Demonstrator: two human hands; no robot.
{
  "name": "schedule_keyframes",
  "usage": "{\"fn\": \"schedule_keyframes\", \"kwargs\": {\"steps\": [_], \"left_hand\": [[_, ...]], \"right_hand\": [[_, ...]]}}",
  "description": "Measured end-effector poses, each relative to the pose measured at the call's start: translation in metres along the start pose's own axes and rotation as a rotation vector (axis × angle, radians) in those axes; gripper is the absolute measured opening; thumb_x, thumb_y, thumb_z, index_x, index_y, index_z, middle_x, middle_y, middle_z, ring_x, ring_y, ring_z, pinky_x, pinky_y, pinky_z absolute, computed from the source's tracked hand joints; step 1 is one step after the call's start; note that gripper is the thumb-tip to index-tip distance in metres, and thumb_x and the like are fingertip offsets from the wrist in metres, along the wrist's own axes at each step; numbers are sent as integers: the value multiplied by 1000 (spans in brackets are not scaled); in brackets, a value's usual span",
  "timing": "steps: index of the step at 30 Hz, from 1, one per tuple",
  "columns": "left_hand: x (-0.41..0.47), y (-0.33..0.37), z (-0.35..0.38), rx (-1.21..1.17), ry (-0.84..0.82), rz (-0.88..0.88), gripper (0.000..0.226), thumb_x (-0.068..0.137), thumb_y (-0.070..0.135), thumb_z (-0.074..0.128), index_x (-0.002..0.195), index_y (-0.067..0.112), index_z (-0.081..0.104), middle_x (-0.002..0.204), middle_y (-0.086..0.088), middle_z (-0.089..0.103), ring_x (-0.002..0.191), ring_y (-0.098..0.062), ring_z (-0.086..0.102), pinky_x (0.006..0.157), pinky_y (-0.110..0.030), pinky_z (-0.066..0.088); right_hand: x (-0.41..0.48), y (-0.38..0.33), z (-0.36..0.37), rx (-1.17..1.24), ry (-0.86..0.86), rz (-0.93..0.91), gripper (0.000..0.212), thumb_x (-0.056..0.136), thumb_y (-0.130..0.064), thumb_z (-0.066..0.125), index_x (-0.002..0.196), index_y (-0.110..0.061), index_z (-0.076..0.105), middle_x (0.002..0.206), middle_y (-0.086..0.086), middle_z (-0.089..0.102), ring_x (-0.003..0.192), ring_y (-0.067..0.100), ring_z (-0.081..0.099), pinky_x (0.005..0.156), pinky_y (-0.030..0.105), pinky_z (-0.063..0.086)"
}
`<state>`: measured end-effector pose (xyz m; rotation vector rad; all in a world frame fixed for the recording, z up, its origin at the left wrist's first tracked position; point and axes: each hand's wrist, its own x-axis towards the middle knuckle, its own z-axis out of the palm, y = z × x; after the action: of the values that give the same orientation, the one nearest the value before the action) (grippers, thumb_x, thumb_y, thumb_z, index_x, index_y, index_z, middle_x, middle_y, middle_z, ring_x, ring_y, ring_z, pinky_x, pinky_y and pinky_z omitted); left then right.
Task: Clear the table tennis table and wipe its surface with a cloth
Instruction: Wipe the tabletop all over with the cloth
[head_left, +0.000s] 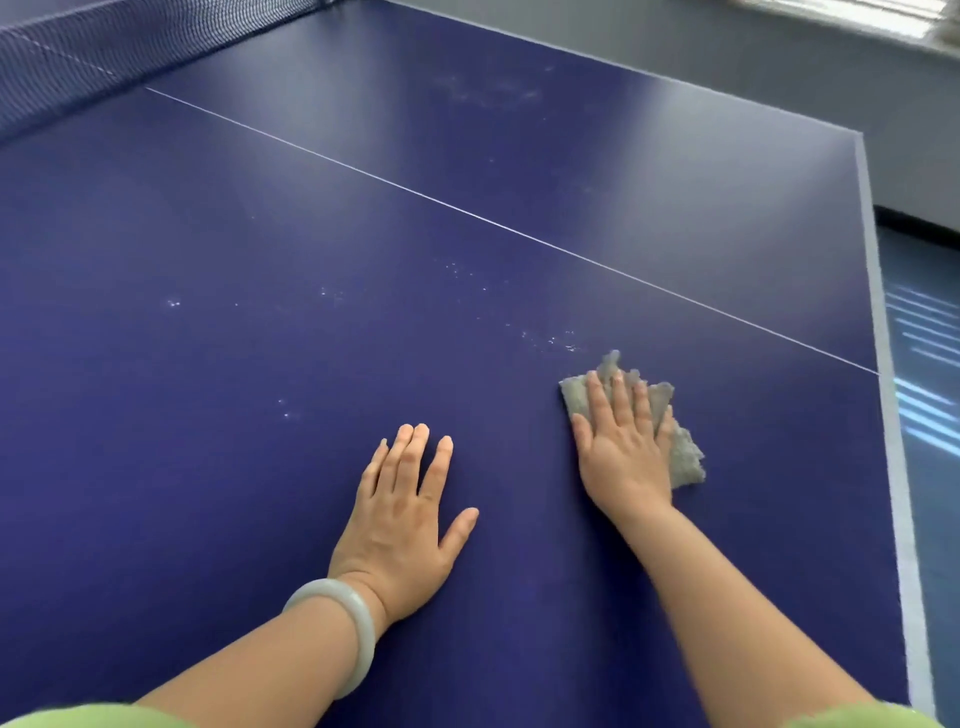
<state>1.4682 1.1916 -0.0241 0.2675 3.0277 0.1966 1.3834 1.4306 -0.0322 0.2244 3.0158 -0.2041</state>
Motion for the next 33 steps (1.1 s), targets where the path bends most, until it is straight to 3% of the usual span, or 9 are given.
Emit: {"fn": "schedule_keyframes", "kwargs": {"steps": [4, 6, 9, 12, 18, 22, 25, 29, 33], "left_hand": [[0, -1, 0, 12, -4, -11, 81, 88, 65, -8, 156, 21, -9, 163, -6, -9, 149, -21, -19, 122, -40, -11], [0, -1, 1, 8, -16, -8, 81, 89, 65, -7, 156, 21, -9, 163, -7, -10, 149, -21, -20, 122, -40, -11], [0, -1, -1, 6, -40, -11, 80, 91, 64, -2, 157, 20, -5, 164, -8, -5, 150, -21, -17, 122, -42, -8], [0, -1, -7, 11, -76, -11, 77, 94, 62, 12, 157, 16, 15, 163, -12, 15, 152, -24, 3, 119, -46, 2], [0, -1, -5, 10, -81, 5, 76, 96, 62, 16, 156, 16, 18, 162, -12, 17, 151, -25, 6, 117, -47, 4], [1, -1, -2, 4, -77, 5, 77, 95, 63, 11, 157, 18, 7, 164, -10, 6, 151, -23, -7, 118, -48, -2], [1, -3, 1, 15, -56, 3, 78, 93, 64, 5, 157, 20, -3, 164, -8, -4, 150, -21, -17, 118, -47, -8], [0, -3, -3, 24, -44, -22, 79, 92, 64, 4, 157, 20, 3, 164, -9, 1, 151, -21, -10, 120, -44, -5], [1, -1, -3, 22, -37, -21, 82, 89, 65, -2, 157, 21, 0, 164, -7, -2, 151, -20, -12, 123, -41, -6]], "right_hand": [[38, 37, -16, 57, 19, 443, 59, 104, -46, 12, 159, -27, 1, 166, 0, -7, 152, 26, -11, 120, 55, -7], [40, 12, -13, 73, 24, 467, 60, 104, -46, 11, 159, -25, 0, 166, 3, -8, 152, 28, -12, 119, 57, -7], [31, -45, 0, 36, 15, 81, 59, 104, -45, 13, 157, -27, -5, 165, 0, -13, 151, 24, -18, 119, 53, -13], [29, -57, 4, 19, -26, -224, 58, 104, -49, 14, 157, -33, -4, 165, -7, -14, 150, 16, -21, 119, 46, -17], [104, 23, -25, 127, -9, 226, 61, 104, -45, 28, 159, -25, 9, 166, 2, 0, 153, 24, -6, 121, 53, -7], [155, 8, -40, 244, -62, 389, 61, 104, -46, 26, 159, -25, 9, 166, 2, -1, 152, 26, -8, 120, 54, -9], [155, -59, -37, 317, -152, 113, 54, 105, -43, 24, 157, -31, 15, 166, 1, -1, 152, 24, -10, 119, 53, -12], [78, -134, -5, 122, -143, -380, 54, 105, -46, 22, 157, -34, 13, 166, 0, -6, 151, 23, -17, 119, 51, -16], [35, -91, 4, 28, -79, -461, 56, 105, -49, 17, 158, -35, 5, 166, -4, -8, 151, 20, -18, 120, 49, -15]]}}
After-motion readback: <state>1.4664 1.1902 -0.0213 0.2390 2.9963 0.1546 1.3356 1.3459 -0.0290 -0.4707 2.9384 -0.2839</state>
